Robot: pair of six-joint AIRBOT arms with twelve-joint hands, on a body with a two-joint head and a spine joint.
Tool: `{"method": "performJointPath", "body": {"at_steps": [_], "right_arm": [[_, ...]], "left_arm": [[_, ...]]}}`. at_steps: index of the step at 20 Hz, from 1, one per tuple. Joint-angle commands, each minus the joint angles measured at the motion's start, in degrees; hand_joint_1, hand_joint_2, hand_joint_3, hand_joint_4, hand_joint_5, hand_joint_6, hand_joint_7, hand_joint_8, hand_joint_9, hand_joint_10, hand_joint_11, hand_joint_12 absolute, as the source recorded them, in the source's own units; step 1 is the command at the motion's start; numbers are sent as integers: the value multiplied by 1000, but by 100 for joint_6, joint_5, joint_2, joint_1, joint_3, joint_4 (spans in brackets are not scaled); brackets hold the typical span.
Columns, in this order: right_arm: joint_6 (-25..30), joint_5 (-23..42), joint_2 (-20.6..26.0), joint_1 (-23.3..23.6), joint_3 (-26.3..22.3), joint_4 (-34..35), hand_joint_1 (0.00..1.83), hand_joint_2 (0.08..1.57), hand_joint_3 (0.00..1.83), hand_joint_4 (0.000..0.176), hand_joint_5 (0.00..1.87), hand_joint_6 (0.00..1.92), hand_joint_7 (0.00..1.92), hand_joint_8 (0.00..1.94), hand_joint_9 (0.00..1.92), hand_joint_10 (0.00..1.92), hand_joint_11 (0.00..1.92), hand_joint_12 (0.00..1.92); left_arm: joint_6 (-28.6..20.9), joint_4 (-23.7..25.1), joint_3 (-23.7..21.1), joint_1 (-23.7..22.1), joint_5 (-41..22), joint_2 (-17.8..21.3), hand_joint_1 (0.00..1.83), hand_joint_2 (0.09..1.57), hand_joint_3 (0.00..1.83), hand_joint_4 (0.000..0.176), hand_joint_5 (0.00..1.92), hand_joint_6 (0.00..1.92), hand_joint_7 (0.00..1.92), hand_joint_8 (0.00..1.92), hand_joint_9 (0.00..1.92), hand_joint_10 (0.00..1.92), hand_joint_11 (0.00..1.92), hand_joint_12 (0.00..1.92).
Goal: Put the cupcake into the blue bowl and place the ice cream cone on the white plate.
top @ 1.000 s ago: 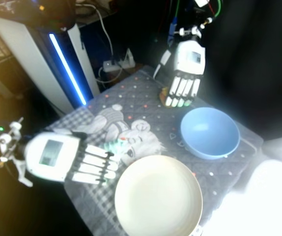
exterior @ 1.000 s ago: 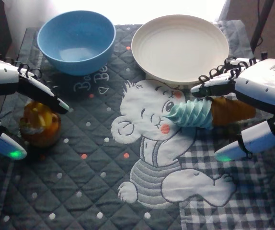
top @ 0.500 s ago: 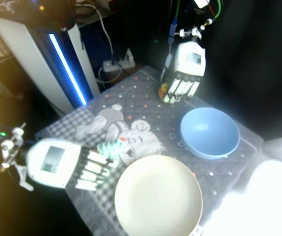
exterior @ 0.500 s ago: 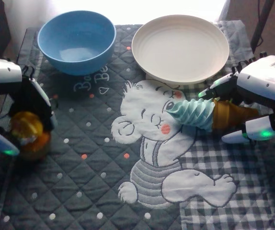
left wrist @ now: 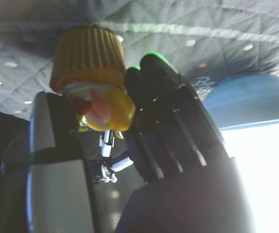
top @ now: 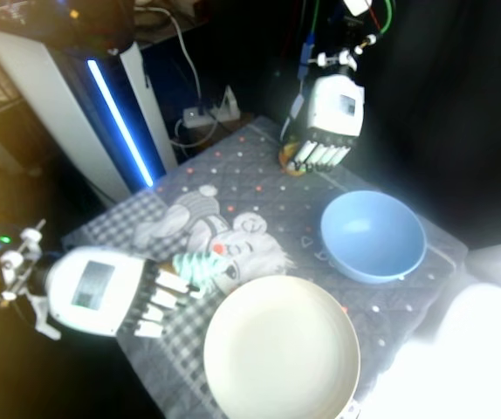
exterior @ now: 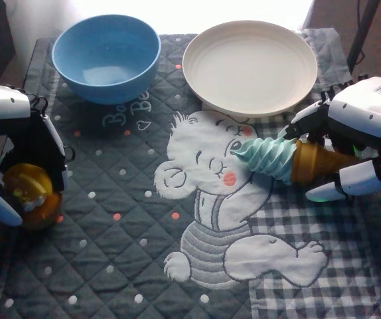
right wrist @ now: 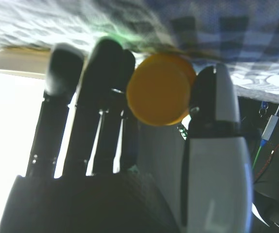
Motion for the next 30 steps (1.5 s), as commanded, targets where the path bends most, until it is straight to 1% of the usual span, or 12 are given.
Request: {"method": "performJointPath", "body": {"at_steps": [1, 6, 8, 10, 17, 20, 21, 22, 24, 25, 26, 30], "right_arm": [[3, 579, -13, 78, 27, 105, 1282, 1058, 1, 0, 1013, 772, 1220, 758, 1274, 908, 1080, 1463], [4, 756, 18, 103, -15, 126, 1265, 1067, 1, 0, 986, 871, 1197, 758, 1234, 927, 1056, 1480], [4, 886, 63, 108, -63, 138, 1277, 1069, 1, 0, 986, 829, 1182, 835, 1226, 1001, 1055, 1538], [4, 1047, 126, 109, -117, 175, 1286, 1058, 0, 0, 1002, 797, 1222, 772, 1271, 955, 1137, 1474], [4, 1421, 248, 109, -228, 274, 1286, 1059, 0, 0, 1006, 781, 1212, 789, 1254, 1029, 1120, 1540], [4, 1636, 297, 119, -274, 323, 1287, 1066, 1, 0, 986, 788, 1199, 830, 1284, 950, 1168, 1434], [3, 1673, 308, 127, -282, 331, 1285, 1071, 1, 0, 989, 769, 1178, 879, 1273, 969, 1142, 1478], [-2, 1820, 327, 183, -296, 358, 1282, 1079, 1, 0, 999, 727, 1141, 963, 1225, 1073, 1099, 1547], [-64, 1902, 345, 266, -329, 355, 1283, 1072, 1, 0, 1000, 756, 1166, 890, 1195, 1084, 1069, 1550], [-279, 1984, 429, 388, -439, 355, 1281, 1078, 1, 0, 986, 778, 1153, 909, 1187, 1063, 1066, 1538], [-303, 2005, 448, 446, -438, 356, 1281, 1078, 0, 0, 991, 776, 1150, 912, 1176, 1025, 1058, 1516], [-303, 2091, 458, 521, -372, 415, 1284, 1074, 0, 0, 988, 768, 1169, 885, 1192, 994, 1043, 1450]], "left_arm": [[84, -301, 15, -26, -183, -26, 1408, 1010, 1, 0, 1155, 539, 1233, 445, 1192, 858, 1051, 891], [448, -880, 15, 47, -283, 16, 1408, 1003, 0, 0, 1175, 584, 1302, 306, 1162, 863, 960, 971], [699, -1300, 14, 98, -394, 45, 1408, 1004, 0, 0, 1135, 663, 1341, 223, 1179, 827, 972, 917], [926, -1700, 14, 135, -523, 80, 1408, 1004, 0, 0, 1130, 636, 1345, 223, 1189, 826, 981, 908], [1134, -2087, 13, 154, -733, 109, 1408, 1000, 1, 0, 1163, 576, 1304, 296, 1209, 802, 1005, 959], [1246, -2304, 11, 154, -862, 115, 1409, 1001, 0, 0, 1159, 590, 1303, 300, 1203, 819, 972, 1050], [1292, -2370, 11, 154, -900, 120, 1410, 1000, 0, 0, 1155, 587, 1298, 314, 1218, 792, 985, 1062], [1551, -2725, 4, 153, -1047, 172, 1406, 1017, 6, 0, 1103, 657, 1200, 513, 1182, 860, 974, 1096], [1791, -3001, -33, 146, -1147, 243, 1401, 1040, 2, 0, 1044, 712, 1125, 681, 1141, 945, 990, 1108], [1996, -3220, -65, 94, -1242, 315, 1407, 1024, 0, 0, 1138, 486, 1176, 647, 1171, 960, 988, 1192], [2095, -3308, -81, 45, -1280, 355, 1299, 1040, 3, 0, 1252, 244, 1130, 981, 1140, 962, 965, 1457], [2344, -3506, -93, -235, -1428, 432, 1303, 1031, 2, 0, 1178, 387, 1215, 827, 1270, 716, 1078, 1220]]}}
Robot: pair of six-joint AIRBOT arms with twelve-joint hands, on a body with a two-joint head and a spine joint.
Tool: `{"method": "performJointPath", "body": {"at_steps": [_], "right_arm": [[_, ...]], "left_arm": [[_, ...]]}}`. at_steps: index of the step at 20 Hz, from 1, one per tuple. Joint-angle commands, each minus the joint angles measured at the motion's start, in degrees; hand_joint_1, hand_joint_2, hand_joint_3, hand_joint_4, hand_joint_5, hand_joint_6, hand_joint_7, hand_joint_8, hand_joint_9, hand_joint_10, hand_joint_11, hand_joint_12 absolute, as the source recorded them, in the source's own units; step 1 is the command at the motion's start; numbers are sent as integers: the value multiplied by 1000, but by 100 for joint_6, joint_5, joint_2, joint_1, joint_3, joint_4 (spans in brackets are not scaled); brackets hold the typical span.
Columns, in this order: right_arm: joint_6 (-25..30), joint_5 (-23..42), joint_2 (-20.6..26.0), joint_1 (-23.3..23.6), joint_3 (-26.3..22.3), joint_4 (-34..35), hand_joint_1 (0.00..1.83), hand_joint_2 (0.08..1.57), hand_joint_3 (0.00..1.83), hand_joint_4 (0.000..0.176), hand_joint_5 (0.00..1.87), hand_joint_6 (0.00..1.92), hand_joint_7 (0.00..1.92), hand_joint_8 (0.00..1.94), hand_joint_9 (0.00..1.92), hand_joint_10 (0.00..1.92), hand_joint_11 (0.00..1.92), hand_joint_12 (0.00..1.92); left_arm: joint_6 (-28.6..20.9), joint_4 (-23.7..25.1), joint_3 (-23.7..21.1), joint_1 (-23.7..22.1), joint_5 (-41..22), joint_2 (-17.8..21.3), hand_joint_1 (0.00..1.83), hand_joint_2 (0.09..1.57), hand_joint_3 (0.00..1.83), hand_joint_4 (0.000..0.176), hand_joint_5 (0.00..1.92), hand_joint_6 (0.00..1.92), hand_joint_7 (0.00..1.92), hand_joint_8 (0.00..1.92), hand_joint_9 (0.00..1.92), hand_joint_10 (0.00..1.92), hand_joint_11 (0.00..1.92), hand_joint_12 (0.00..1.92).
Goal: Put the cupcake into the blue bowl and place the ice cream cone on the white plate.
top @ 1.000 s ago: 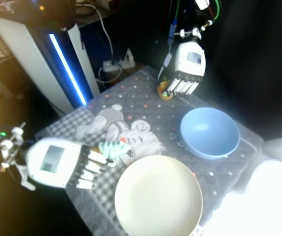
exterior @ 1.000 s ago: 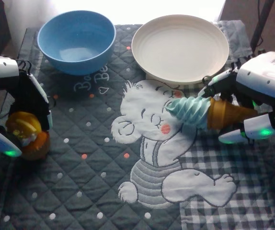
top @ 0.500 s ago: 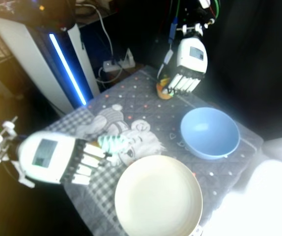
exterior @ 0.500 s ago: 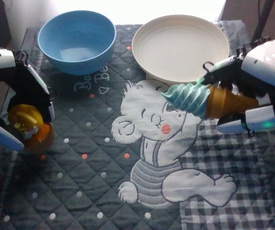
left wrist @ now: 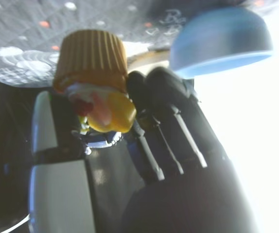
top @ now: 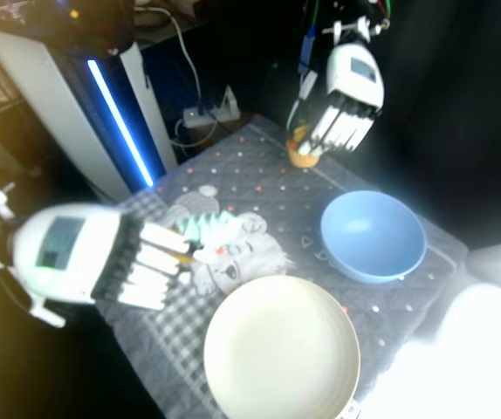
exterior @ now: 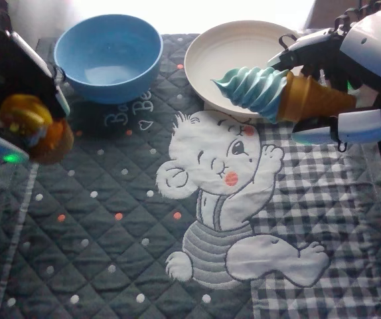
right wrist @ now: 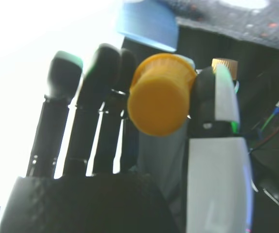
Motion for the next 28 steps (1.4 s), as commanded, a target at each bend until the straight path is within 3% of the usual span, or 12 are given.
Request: {"method": "performJointPath", "body": {"at_steps": [1, 3, 4, 5, 6, 9, 15, 20, 24, 25, 26, 28], "right_arm": [[25, 814, 27, 88, 40, 149, 1287, 1064, 0, 0, 1001, 757, 1202, 813, 1204, 910, 1046, 1383], [25, 856, 27, 127, 53, 171, 1286, 1063, 0, 0, 993, 782, 1213, 784, 1249, 833, 1091, 1365], [25, 861, 26, 166, 69, 178, 1283, 1075, 0, 0, 979, 779, 1173, 867, 1254, 823, 1099, 1379], [25, 861, 25, 210, 90, 185, 1283, 1075, 0, 0, 979, 779, 1173, 867, 1254, 823, 1099, 1379], [-2, 861, 24, 255, 113, 210, 1282, 1076, 1, 0, 972, 812, 1170, 858, 1246, 774, 1090, 1362], [-105, 859, 18, 375, 176, 302, 1285, 1064, 0, 0, 1016, 734, 1191, 826, 1256, 756, 1083, 1342], [-181, 664, -190, 669, 526, 538, 1289, 1057, 0, 0, 1000, 777, 1232, 736, 1350, 485, 1129, 1131], [-994, -265, -590, 1573, 818, 503, 1287, 1058, 0, 0, 978, 830, 1249, 687, 1358, 510, 1149, 1235], [-1024, -649, -906, 1738, 1201, 544, 1282, 1079, 0, 0, 935, 851, 1201, 804, 1377, 728, 1177, 1365], [-1024, -781, -1021, 1810, 1325, 553, 1284, 1072, 0, 0, 945, 843, 1217, 775, 1398, 723, 1213, 1324], [-1024, -870, -1093, 1868, 1397, 553, 1284, 1072, 0, 0, 945, 843, 1217, 775, 1398, 723, 1213, 1324], [-1024, -1124, -1342, 1989, 1648, 553, 1282, 1080, 0, 0, 957, 789, 1177, 881, 1383, 770, 1213, 1337]], "left_arm": [[74, -362, -20, -133, -552, 29, 1302, 1032, 0, 0, 1154, 440, 1223, 802, 1305, 611, 1115, 1163], [184, -431, -32, -266, -605, 60, 1302, 1030, 3, 0, 1130, 492, 1244, 755, 1330, 527, 1092, 1210], [244, -455, -31, -354, -611, 72, 1308, 1008, 1, 0, 1148, 517, 1342, 536, 1379, 288, 1102, 1047], [316, -479, -24, -437, -600, 73, 1308, 1008, 1, 0, 1148, 517, 1342, 536, 1379, 288, 1102, 1047], [359, -485, -4, -530, -580, 67, 1396, 985, 0, 0, 1179, 397, 1419, 206, 1339, 591, 1123, 899], [467, -485, 91, -795, -462, -9, 1418, 981, 0, 0, 1099, 564, 1458, 51, 1371, 598, 1199, 732], [720, -473, 463, -1399, -52, -357, 1416, 990, 0, 0, 1094, 589, 1469, 5, 1306, 743, 1159, 805], [1066, -724, 865, -1629, 390, -655, 1416, 987, 3, 0, 1130, 516, 1467, 25, 1285, 745, 1099, 865], [1104, -926, 1445, -1694, 701, -1222, 1414, 984, 0, 0, 1155, 490, 1464, 17, 1309, 711, 1117, 865], [1105, -966, 1602, -1694, 821, -1367, 1403, 1020, 2, 0, 1043, 763, 1399, 10, 1204, 845, 1042, 888], [1106, -1001, 1699, -1693, 880, -1453, 1403, 1020, 2, 0, 1043, 763, 1399, 10, 1204, 845, 1042, 888], [1106, -1121, 1967, -1675, 1053, -1693, 1401, 1000, 0, 0, 1128, 584, 1425, 30, 1246, 828, 1081, 1027]]}}
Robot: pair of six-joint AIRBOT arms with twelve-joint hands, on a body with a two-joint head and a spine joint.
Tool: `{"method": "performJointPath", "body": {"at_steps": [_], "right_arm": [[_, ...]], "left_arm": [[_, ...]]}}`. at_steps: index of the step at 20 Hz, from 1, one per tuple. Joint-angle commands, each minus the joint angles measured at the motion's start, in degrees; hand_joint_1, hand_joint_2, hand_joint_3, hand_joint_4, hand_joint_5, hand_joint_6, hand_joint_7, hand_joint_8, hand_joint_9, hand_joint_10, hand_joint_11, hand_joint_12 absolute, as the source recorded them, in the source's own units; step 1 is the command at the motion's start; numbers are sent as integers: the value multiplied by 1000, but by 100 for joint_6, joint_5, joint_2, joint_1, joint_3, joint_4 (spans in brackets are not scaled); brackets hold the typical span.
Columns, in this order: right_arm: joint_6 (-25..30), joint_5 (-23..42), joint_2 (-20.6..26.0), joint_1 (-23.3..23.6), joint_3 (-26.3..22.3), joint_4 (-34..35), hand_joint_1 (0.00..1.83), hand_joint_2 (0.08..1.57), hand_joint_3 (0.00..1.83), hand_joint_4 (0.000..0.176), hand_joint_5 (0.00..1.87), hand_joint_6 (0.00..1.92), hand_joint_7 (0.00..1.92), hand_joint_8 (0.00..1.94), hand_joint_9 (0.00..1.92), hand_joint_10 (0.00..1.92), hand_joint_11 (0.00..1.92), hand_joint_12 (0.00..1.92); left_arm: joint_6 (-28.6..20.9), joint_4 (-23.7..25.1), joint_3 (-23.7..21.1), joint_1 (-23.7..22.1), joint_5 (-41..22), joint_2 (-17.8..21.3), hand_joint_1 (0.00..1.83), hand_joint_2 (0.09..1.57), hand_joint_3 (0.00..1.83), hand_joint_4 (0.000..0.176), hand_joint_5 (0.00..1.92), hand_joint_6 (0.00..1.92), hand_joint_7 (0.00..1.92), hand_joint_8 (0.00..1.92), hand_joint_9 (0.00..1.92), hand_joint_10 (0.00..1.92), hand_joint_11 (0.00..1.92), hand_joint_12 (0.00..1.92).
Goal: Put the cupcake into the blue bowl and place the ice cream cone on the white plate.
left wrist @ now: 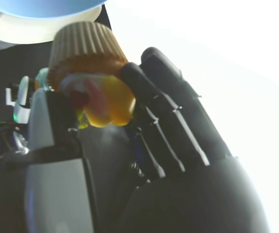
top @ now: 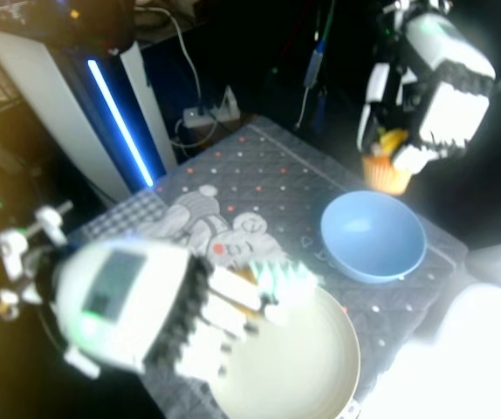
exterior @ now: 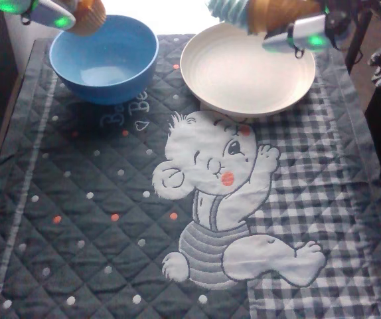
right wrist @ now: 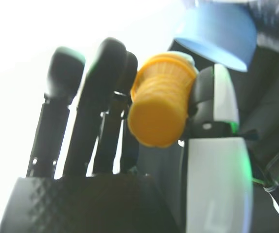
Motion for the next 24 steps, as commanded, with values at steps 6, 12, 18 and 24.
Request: {"method": "performJointPath", "body": {"at_steps": [6, 12, 18, 24], "right_arm": [[31, 181, -504, 148, 520, 165, 1293, 1046, 0, 0, 1030, 736, 1262, 685, 1374, 625, 1212, 1259], [33, -52, -847, 151, 798, 218, 1287, 1064, 0, 0, 993, 784, 1204, 797, 1351, 544, 1114, 1236], [33, -73, -905, 150, 767, 131, 639, 846, 0, 158, 214, 0, 382, 0, 411, 3, 80, 970], [33, -70, -901, 150, 638, 43, 609, 802, 1, 176, 23, 0, 100, 2, 96, 2, 0, 587]], "left_arm": [[12, -387, 644, -10, -204, -725, 1405, 991, 1, 0, 1229, 335, 1341, 298, 1243, 808, 953, 1075], [-64, -387, 971, 161, -63, -1163, 1298, 1018, 2, 0, 1146, 521, 1288, 631, 1346, 417, 1024, 1132], [-245, -210, 961, 284, -111, -1184, 1010, 910, 0, 49, 615, 0, 451, 1, 334, 0, 9, 664], [-246, -93, 845, 294, -113, -1091, 950, 850, 0, 71, 375, 0, 195, 0, 85, 0, 0, 195]]}}
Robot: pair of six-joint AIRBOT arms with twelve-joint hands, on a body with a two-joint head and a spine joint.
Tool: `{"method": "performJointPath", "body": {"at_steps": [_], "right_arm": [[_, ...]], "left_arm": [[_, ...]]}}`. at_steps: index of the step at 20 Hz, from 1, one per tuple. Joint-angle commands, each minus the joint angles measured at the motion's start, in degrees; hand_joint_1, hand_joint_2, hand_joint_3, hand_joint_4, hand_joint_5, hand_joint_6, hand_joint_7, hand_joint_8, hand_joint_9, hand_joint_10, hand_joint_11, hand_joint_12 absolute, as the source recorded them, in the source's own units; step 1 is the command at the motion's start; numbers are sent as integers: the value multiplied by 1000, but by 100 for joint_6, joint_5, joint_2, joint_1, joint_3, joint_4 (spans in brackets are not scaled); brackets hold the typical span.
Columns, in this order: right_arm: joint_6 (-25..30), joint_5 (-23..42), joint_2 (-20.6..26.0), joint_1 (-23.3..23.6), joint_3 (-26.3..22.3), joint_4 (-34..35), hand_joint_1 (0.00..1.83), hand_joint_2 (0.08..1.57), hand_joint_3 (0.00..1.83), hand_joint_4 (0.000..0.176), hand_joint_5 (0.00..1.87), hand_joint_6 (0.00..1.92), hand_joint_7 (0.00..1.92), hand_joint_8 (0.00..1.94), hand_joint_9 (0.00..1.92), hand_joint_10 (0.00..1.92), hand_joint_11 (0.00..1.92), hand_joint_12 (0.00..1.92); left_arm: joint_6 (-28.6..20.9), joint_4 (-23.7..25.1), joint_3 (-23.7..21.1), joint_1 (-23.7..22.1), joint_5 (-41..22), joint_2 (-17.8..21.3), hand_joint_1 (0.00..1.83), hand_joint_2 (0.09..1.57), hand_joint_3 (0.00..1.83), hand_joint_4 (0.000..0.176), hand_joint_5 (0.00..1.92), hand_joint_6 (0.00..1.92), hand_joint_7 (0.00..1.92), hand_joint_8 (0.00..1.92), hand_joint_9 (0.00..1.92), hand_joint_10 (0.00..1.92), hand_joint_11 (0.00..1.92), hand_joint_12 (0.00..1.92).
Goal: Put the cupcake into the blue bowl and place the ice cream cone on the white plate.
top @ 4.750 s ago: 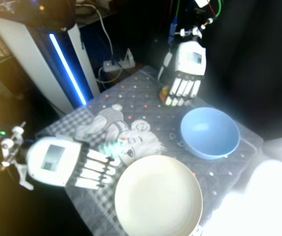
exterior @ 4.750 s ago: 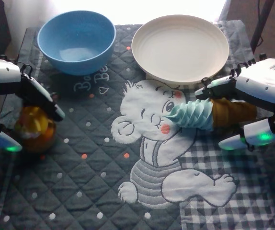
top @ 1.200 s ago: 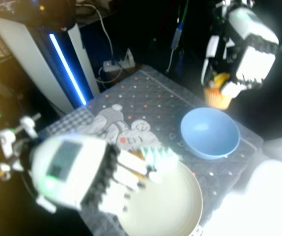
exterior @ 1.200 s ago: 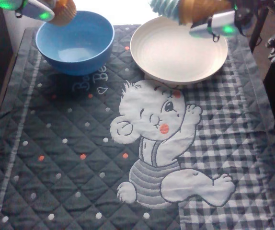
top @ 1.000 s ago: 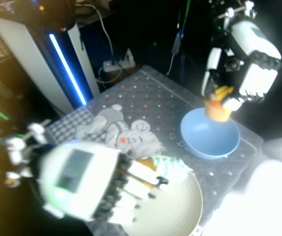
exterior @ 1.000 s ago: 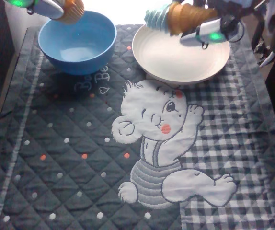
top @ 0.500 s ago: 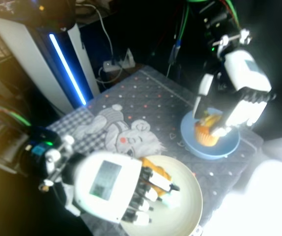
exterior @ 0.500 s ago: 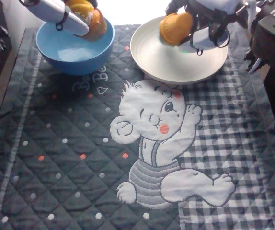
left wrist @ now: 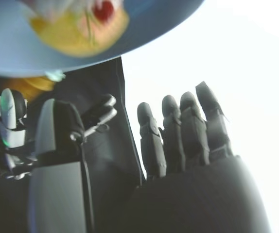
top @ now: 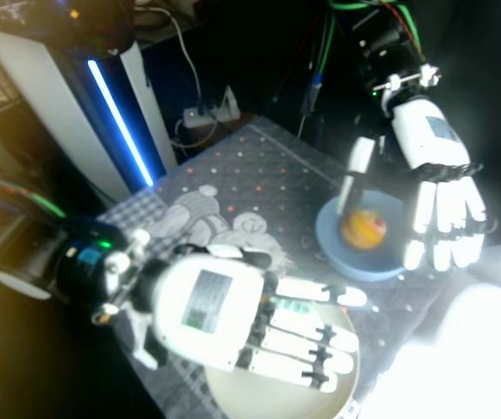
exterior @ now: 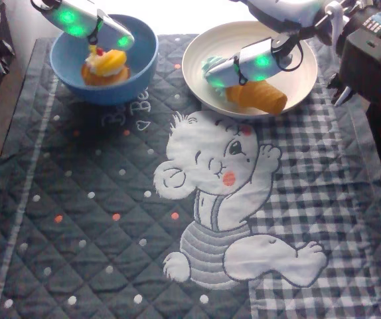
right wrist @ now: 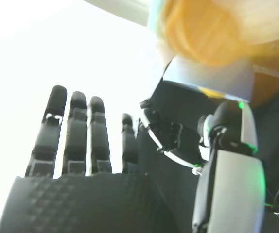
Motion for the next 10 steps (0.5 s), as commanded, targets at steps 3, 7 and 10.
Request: {"method": "performJointPath", "body": {"at_steps": [3, 7, 10], "right_arm": [[30, 714, 20, 118, -26, 34, 614, 780, 0, 176, 43, 2, 87, 0, 82, 1, 0, 600], [30, 727, 42, 118, -55, 34, 641, 786, 1, 176, 58, 3, 100, 1, 80, 1, 0, 587], [30, 777, 44, 118, -117, 30, 612, 795, 0, 176, 50, 1, 139, 2, 113, 4, 0, 776]], "left_arm": [[8, -124, -45, -2, -528, 94, 915, 860, 1, 64, 338, 0, 208, 3, 97, 5, 0, 236], [6, -118, -129, 3, -590, 182, 911, 846, 0, 123, 364, 5, 215, 1, 120, 6, 0, 267], [2, -120, -186, -4, -662, 239, 920, 830, 0, 125, 381, 3, 236, 2, 158, 7, 0, 356]]}}
